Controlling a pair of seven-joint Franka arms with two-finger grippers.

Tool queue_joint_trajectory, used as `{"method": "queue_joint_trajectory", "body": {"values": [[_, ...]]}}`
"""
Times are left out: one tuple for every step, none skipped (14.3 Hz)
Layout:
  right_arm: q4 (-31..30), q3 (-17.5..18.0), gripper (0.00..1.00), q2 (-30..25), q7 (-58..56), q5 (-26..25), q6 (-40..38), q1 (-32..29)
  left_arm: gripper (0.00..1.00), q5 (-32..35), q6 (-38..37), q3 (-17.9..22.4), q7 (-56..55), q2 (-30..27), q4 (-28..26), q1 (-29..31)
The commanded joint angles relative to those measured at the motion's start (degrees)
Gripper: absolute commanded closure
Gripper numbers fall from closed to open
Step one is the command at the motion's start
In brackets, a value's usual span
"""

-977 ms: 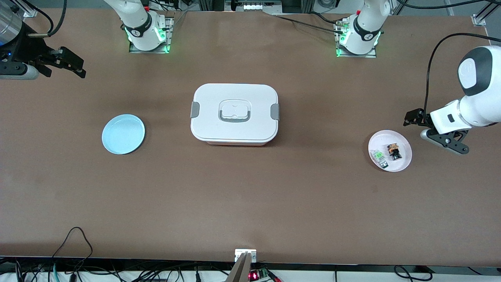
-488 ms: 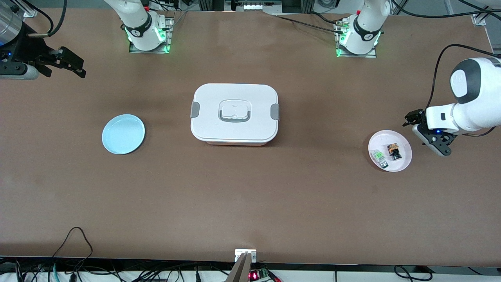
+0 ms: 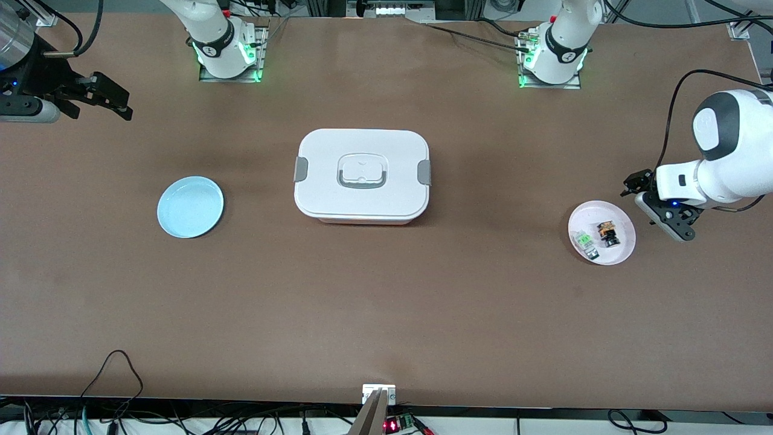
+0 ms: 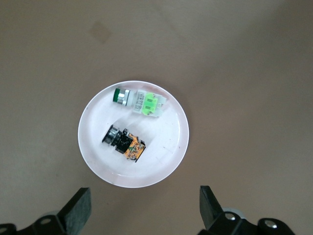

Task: Transfer orange switch to right arm and place
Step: 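Move the left gripper over the small white plate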

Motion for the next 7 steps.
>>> {"method": "queue_joint_trajectory", "body": {"values": [[0.67,0.72,0.0,-0.26,-0.64,-0.37,-0.98,-0.8,0.02,0.14,0.05,-0.09,-18.89,-0.82,0.16,0.04],[0.67,0.72,0.0,-0.26,-0.64,-0.37,-0.98,-0.8,0.02,0.22,-0.04,-0.09,-24.62,-0.82,0.16,-0.05],[0.67,0.72,0.0,-0.26,-0.73,-0.37,-0.98,-0.8,0.02,0.14,0.05,-0.09,-28.51,-0.82,0.16,-0.05],[0.67,0.72,0.0,-0.26,-0.73,-0.37,-0.98,-0.8,0.02,0.05,0.05,-0.09,-31.07,-0.82,0.16,-0.05],[0.67,0.72,0.0,-0.26,-0.73,-0.37,-0.98,-0.8,0.01,0.14,-0.04,-0.09,-32.23,-0.82,0.16,-0.05],[0.67,0.72,0.0,-0.26,-0.73,-0.37,-0.98,-0.8,0.01,0.22,-0.04,0.0,-31.54,-0.82,0.16,0.04],[0.67,0.81,0.0,-0.26,-0.73,-0.37,-0.98,-0.8,0.01,0.4,0.05,0.0,-31.27,-0.74,0.16,0.04]]}}
